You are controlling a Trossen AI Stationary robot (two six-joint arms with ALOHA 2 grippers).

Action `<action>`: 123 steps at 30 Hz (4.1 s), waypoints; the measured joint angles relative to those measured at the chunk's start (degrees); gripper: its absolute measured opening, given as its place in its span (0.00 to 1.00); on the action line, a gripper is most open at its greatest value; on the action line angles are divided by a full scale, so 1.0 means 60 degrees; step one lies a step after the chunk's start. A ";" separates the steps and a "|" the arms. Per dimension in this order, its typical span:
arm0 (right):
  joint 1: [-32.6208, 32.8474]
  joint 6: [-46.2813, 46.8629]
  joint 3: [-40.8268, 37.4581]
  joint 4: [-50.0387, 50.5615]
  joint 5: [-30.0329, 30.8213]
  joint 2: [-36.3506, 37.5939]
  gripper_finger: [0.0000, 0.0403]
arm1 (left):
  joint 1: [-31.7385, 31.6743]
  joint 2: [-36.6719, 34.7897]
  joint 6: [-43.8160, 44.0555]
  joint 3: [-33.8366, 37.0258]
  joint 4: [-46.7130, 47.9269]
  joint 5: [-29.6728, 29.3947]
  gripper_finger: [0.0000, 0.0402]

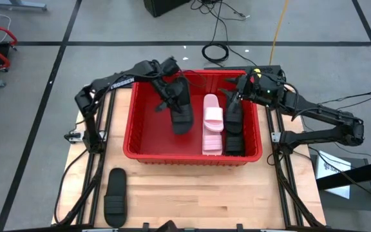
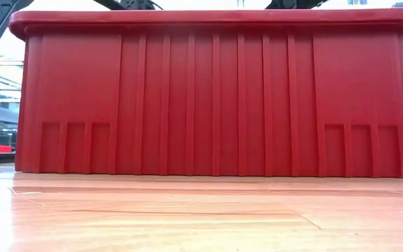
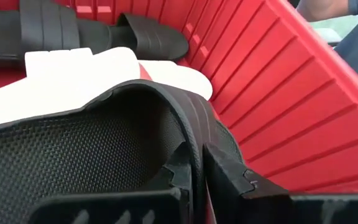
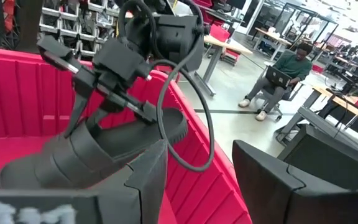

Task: Pick and place slides into bin
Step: Put the black slide into the red container

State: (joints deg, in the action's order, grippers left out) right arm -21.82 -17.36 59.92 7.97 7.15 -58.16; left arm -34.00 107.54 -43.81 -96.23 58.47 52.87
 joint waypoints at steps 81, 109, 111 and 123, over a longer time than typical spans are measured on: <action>0.0029 0.0122 -0.0004 0.0080 -0.0742 -0.0010 0.42 | 0.2495 0.1823 0.2436 0.0011 -0.0796 -0.1826 0.36; 0.0029 0.0284 -0.0007 -0.0004 -0.0731 -0.0006 0.42 | 0.0799 -0.0677 0.2634 0.0007 -0.1834 -0.3747 0.44; 0.0029 0.0286 -0.0007 -0.0033 -0.0731 -0.0006 0.42 | 0.0707 -0.1069 0.2636 0.0007 -0.1827 -0.3832 0.44; 0.0029 0.1274 -0.0007 -0.0070 -0.0745 -0.0010 0.42 | 0.0676 -0.3087 0.2793 0.0007 -0.1447 -0.4803 0.44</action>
State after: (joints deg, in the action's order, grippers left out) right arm -21.65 -9.72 59.88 7.55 2.68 -58.22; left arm -29.94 89.01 -27.05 -96.18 49.79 24.05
